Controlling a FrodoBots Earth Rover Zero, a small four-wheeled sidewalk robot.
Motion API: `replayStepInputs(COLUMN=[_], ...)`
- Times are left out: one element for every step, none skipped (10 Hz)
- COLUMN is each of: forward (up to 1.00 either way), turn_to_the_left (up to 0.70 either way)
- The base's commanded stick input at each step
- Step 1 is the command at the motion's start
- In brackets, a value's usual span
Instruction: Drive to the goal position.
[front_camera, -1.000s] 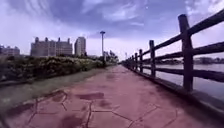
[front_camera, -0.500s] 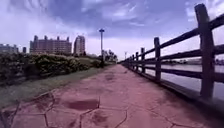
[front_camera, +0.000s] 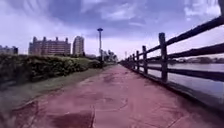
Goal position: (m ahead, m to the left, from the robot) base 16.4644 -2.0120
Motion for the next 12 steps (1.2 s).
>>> replayStepInputs(forward=[1.00, 1.00, 1.00, 1.00, 1.00, 1.00, 1.00, 1.00, 1.00, 1.00, 1.00, 1.00], turn_to_the_left=[0.00, 0.00, 0.00, 0.00, 0.00, 0.00, 0.00, 0.00, 0.00, 0.00, 0.00, 0.00])
